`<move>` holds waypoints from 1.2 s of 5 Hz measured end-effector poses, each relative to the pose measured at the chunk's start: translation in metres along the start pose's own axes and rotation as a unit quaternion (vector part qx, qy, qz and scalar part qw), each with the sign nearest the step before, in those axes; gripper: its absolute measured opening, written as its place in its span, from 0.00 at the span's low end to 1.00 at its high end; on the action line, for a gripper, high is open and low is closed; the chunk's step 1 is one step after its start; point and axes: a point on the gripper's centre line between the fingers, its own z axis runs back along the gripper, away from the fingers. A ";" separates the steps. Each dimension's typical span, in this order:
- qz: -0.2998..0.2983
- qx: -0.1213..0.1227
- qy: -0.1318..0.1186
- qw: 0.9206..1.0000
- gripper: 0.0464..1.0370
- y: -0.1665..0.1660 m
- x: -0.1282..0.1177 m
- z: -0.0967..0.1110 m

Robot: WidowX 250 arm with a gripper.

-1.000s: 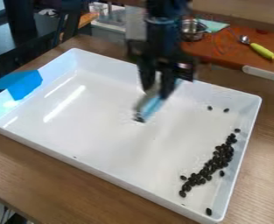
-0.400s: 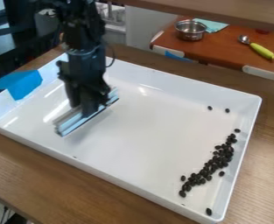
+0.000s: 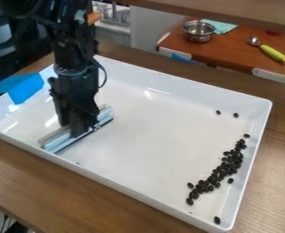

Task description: Sweep into pile

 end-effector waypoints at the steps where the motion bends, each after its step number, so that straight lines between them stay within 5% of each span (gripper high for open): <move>1: -0.007 0.009 -0.006 1.000 0.31 -0.010 0.001 -0.001; 6: 0.048 0.002 0.015 0.999 0.31 -0.092 0.015 0.008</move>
